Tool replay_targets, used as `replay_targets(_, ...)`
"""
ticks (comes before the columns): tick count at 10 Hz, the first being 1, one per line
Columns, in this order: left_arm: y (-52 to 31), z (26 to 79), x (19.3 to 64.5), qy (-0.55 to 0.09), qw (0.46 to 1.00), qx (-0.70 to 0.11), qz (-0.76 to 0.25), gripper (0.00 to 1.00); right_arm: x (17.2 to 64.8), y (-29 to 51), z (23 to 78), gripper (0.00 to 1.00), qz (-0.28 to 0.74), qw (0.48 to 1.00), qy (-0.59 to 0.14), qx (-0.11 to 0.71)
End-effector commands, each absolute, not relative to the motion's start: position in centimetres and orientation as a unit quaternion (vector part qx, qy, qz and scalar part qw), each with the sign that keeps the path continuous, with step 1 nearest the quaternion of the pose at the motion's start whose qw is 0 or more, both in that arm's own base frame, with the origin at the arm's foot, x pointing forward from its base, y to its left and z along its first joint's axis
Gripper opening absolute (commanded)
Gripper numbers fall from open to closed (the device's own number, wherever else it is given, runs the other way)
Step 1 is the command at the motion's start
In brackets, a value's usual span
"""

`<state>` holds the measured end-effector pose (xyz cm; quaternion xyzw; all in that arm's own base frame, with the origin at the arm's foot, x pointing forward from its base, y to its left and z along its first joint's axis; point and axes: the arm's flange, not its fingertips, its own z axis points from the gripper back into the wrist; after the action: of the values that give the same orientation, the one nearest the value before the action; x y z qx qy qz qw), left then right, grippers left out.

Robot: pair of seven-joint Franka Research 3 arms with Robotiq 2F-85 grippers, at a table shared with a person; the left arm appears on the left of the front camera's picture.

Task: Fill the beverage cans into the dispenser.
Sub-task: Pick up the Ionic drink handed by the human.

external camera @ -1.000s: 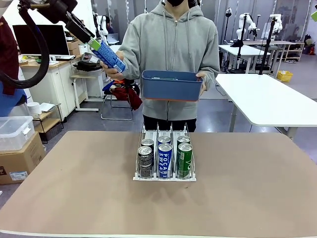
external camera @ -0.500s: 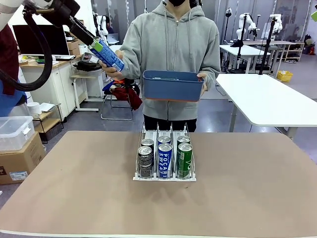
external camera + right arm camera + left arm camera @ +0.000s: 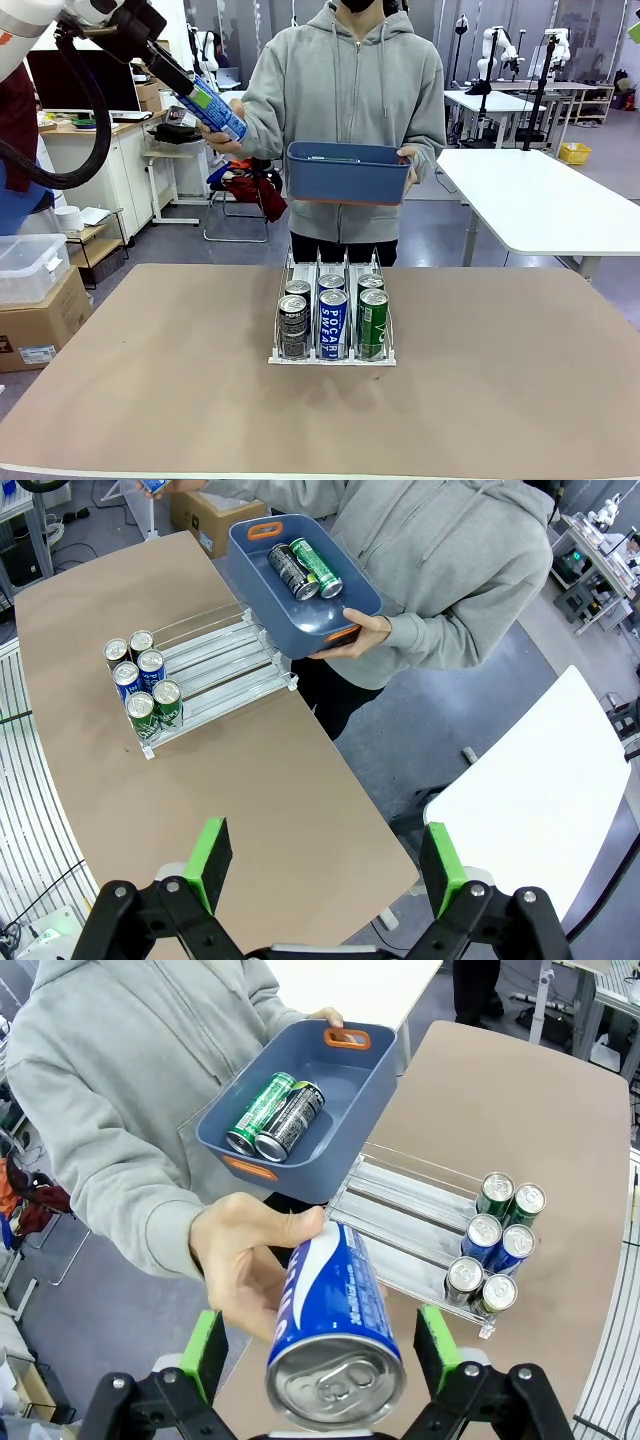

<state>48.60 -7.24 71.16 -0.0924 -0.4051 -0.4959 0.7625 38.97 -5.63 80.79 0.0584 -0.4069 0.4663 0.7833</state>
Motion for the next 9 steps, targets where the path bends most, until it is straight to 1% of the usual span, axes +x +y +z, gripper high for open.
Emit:
replay_targets(1,-7.29,71.28,48.33,-0.402,0.761,-0.095,-0.501,1.0,38.92,-5.64,80.7,1.0,0.469,0.781,-0.407,0.061)
replay_targets(2,-7.24,71.16,48.6,-0.405,0.762,-0.092,-0.496,0.88,38.92,-5.64,80.7,1.0,0.469,0.781,-0.407,0.061)
replay_targets(3,-7.11,71.02,48.5,-0.403,0.77,-0.079,-0.488,0.4,38.92,-5.64,80.7,1.0,0.469,0.781,-0.407,0.061)
replay_targets(4,-6.94,71.16,48.49,-0.405,0.77,-0.072,-0.488,0.28,38.92,-5.64,80.7,1.0,0.469,0.781,-0.407,0.061)
replay_targets(5,-6.93,71.29,48.45,-0.407,0.77,-0.063,-0.487,0.0,38.92,-5.64,80.7,1.0,0.469,0.781,-0.407,0.061)
replay_targets(7,-6.69,71.45,48.58,-0.406,0.771,-0.062,-0.486,0.0,38.92,-5.64,80.7,1.0,0.469,0.781,-0.407,0.061)
replay_targets(8,-6.73,71.38,48.55,-0.405,0.772,-0.061,-0.486,0.03,38.92,-5.64,80.7,1.0,0.469,0.781,-0.407,0.061)
replay_targets(9,-6.74,71.41,48.57,-0.404,0.772,-0.062,-0.486,0.0,38.92,-5.64,80.7,1.0,0.469,0.781,-0.407,0.061)
